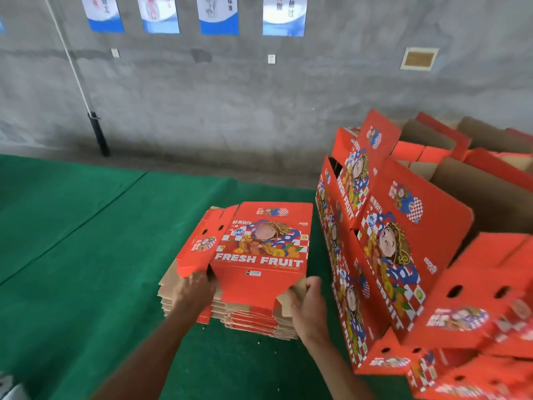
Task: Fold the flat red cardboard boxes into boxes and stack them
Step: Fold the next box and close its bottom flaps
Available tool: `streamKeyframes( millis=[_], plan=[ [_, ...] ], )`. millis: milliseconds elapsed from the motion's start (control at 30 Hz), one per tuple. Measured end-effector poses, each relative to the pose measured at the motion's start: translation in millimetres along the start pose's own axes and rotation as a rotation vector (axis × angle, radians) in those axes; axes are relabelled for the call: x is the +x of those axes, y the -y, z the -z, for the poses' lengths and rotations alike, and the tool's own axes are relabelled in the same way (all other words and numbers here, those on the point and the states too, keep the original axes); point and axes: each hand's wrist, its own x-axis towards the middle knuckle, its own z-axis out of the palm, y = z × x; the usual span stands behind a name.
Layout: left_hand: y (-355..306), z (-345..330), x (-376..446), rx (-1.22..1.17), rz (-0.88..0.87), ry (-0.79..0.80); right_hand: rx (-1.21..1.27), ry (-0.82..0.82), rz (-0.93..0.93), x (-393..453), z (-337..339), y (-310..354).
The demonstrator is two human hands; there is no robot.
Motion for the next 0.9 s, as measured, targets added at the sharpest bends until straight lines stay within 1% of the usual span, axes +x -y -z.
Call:
streamKeyframes(
  millis=[67, 167, 200, 267, 367, 467, 533, 633, 700, 800, 900],
  plan=[
    [8, 18, -7, 0.007, 0.02, -0.06, -0.082, -0.018, 0.122, -13, 14, 20],
    [26, 45, -39, -0.056, 0.086, -0.106, -0.168, -0.08, 0.224, -35, 48, 45],
    [33, 55, -52, -0.127, 0.114, -0.126, -0.2, -0.094, 0.26, -42, 61, 51],
    [42, 76, -79, -0.344, 0.142, -0.228, -0.207, -0.114, 0.335, -59, 88, 62],
    [49, 107, -127, -0.644, 0.12, -0.429, -0.09, -0.201, 0.385, -92, 130, 71],
    [54, 133, -175, -0.829, 0.051, -0.546, 0.196, -0.338, 0.322, -126, 164, 78],
    [53, 149, -200, -0.986, -0.015, -0.571, 0.295, -0.376, 0.355, -143, 185, 82],
    [38, 163, -227, -1.238, -0.132, -0.557, 0.337, -0.364, 0.401, -165, 215, 86],
    [22, 163, -241, -1.33, -0.141, -0.544, 0.327, -0.352, 0.408, -178, 231, 81],
    [-8, 150, -256, -1.393, -0.119, -0.511, 0.224, -0.313, 0.416, -189, 256, 60],
    [-41, 128, -265, -1.299, -0.102, -0.505, 0.074, -0.257, 0.392, -191, 281, 24]
  ],
)
